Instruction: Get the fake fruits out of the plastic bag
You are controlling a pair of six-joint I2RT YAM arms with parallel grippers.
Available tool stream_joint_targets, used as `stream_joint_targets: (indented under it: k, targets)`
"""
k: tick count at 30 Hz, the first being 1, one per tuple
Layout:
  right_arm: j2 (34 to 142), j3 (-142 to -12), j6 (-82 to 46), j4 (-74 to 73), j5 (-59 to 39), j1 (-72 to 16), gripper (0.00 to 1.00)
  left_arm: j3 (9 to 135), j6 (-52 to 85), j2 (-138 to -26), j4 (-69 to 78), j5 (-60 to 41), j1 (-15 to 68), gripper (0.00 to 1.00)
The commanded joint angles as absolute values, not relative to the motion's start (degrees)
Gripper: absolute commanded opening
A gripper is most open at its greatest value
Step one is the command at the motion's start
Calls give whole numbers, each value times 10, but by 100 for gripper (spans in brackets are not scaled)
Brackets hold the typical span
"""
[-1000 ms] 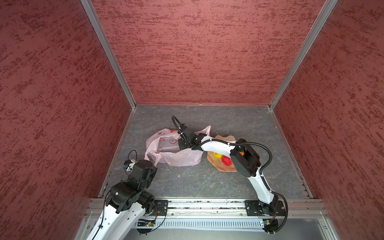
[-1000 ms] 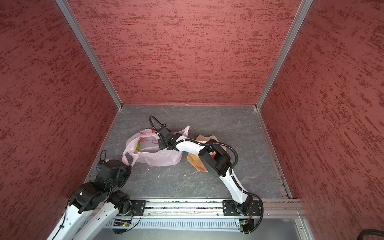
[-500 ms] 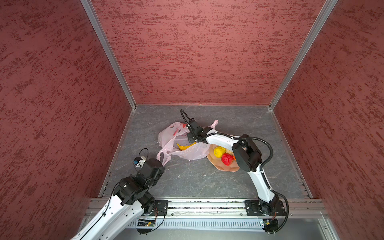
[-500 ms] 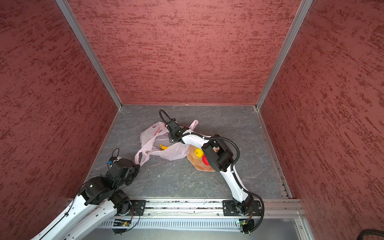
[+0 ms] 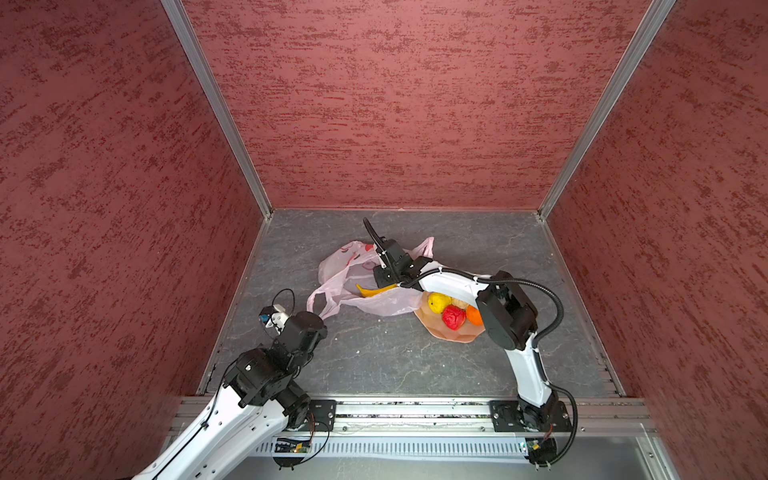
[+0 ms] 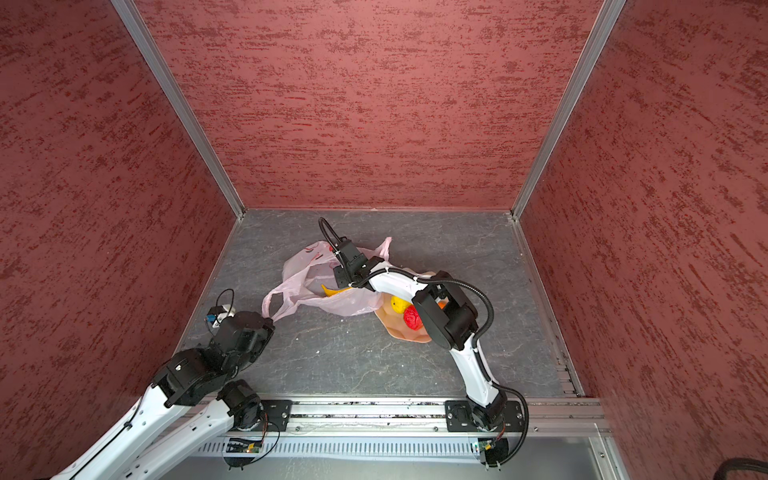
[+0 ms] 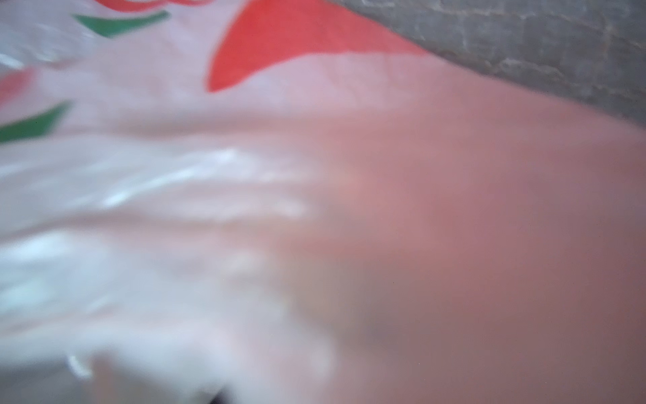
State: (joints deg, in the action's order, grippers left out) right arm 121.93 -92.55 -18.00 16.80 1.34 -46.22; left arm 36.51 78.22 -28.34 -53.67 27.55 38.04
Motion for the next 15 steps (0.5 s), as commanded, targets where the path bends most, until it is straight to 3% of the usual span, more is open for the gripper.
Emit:
stream_joint_targets:
  k: [1,8,15]
  targets:
    - [1191,-919,-181,101,-32,-476,42,379,755,-286,-513,304,387,0]
    - [1234,-955,-193,65,-78,-491,44,375,755,-280,-505,329,411,0]
    - [1308,-1042,-203,58,-94,-498,53,360,756,-234,-529,330,424,0]
